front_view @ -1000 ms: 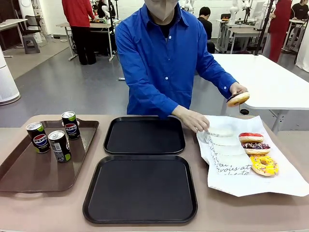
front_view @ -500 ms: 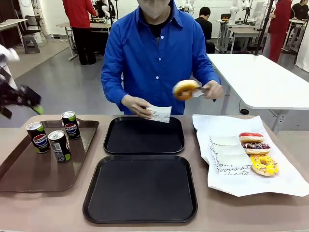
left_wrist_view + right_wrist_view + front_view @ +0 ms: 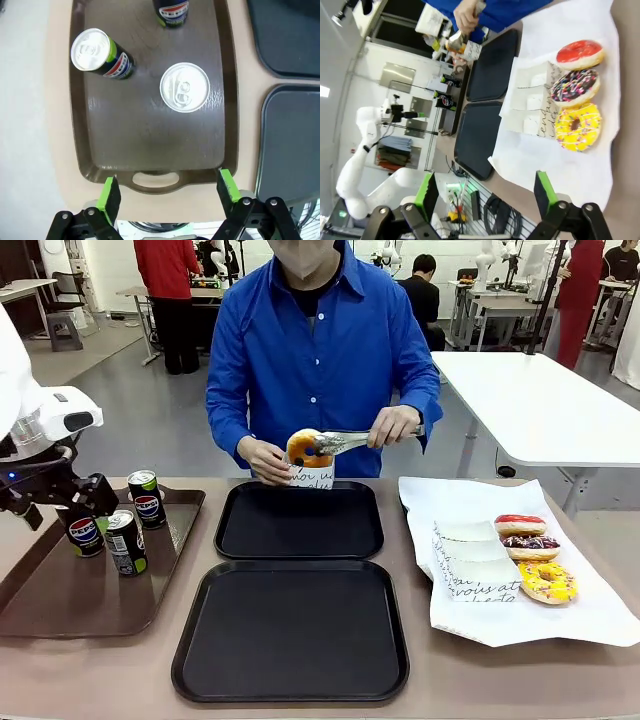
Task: Set up donuts and drinks on trays.
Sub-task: Pick up one Pepsi coke and place it on the Flat Tray.
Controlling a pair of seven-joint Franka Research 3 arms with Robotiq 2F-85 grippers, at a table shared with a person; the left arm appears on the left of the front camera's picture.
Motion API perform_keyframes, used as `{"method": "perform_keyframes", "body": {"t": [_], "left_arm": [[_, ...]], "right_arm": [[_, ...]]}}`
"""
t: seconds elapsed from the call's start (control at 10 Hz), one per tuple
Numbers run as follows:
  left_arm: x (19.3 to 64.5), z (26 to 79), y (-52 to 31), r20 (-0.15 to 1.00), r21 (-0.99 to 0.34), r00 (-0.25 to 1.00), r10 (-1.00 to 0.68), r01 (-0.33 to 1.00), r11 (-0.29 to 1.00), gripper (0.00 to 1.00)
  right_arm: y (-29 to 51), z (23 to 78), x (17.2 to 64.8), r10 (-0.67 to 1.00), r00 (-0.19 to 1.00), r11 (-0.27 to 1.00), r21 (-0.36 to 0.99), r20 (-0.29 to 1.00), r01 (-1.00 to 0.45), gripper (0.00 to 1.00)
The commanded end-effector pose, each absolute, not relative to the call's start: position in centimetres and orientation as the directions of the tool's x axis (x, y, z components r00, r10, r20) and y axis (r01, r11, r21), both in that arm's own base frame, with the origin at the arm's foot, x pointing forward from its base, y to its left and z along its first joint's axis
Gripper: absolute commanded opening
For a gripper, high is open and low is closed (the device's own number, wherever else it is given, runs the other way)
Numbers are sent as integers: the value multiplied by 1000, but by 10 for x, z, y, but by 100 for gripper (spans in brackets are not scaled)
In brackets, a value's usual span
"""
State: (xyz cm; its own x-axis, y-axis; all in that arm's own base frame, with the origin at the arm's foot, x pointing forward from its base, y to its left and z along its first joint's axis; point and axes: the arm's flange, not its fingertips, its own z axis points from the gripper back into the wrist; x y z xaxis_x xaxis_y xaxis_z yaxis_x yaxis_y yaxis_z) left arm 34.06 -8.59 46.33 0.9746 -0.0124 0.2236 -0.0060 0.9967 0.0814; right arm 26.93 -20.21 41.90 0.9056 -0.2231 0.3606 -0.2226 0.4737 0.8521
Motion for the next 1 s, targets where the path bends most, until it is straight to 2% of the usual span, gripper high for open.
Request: {"method": "perform_keyframes", "body": {"t": [0.0,0.8,0.9], "left_arm": [[339,465,-84,252,83,968,-2,-19,996,100],[341,467,-86,240,77,971,-12,-7,997,100],[368,472,-95,189,43,981,42,-51,998,100]], "right_arm": [[-202,420,272,-237,897,456,858,374,-237,100],[-202,420,272,-237,897,456,858,374,-237,100],[-202,420,272,-237,897,456,858,374,-237,100]]}}
